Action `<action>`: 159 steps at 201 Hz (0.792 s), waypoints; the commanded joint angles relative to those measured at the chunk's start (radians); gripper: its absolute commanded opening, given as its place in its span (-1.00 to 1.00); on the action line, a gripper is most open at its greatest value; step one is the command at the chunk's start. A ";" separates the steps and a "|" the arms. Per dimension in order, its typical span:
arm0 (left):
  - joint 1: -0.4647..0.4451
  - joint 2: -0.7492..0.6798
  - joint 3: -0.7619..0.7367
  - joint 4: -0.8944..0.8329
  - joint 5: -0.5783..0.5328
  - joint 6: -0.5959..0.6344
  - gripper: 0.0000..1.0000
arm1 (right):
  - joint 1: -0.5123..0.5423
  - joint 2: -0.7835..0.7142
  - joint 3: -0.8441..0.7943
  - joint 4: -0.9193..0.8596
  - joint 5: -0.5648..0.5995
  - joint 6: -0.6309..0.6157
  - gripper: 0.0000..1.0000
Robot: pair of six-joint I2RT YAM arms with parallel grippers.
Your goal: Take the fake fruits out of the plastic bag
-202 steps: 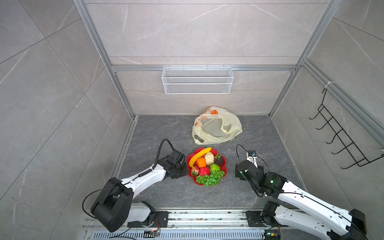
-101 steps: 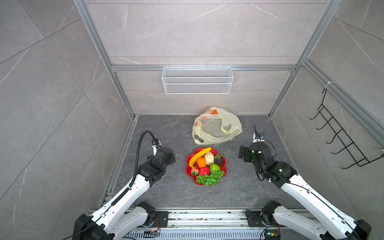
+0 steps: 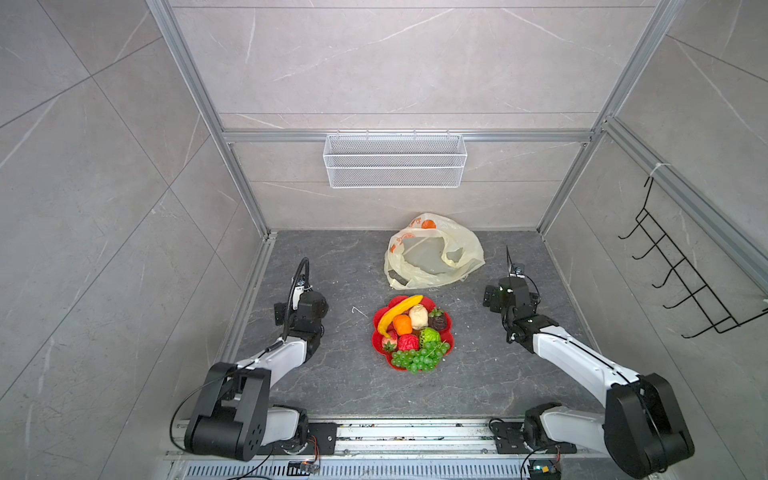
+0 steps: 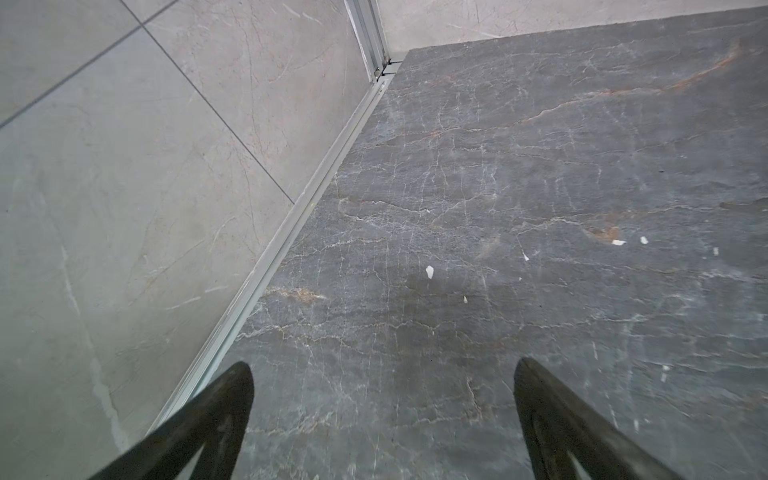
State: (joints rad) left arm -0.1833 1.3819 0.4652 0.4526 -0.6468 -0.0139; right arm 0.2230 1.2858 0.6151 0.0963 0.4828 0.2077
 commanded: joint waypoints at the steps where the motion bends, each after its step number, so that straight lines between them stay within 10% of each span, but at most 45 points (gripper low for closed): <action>1: 0.025 0.071 -0.007 0.214 0.121 0.090 0.99 | -0.020 0.058 -0.031 0.194 -0.084 -0.065 0.99; 62: 0.190 0.104 -0.102 0.384 0.398 -0.027 1.00 | -0.031 0.142 -0.167 0.542 -0.134 -0.194 1.00; 118: 0.199 0.123 -0.121 0.438 0.392 -0.027 1.00 | -0.054 0.256 -0.292 0.897 -0.218 -0.216 1.00; 159: 0.198 0.119 -0.122 0.431 0.394 -0.030 1.00 | -0.062 0.228 -0.268 0.796 -0.173 -0.177 0.99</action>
State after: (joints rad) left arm 0.0113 1.5005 0.3470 0.8173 -0.2687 -0.0227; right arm 0.1650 1.5173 0.3393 0.8631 0.2886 0.0219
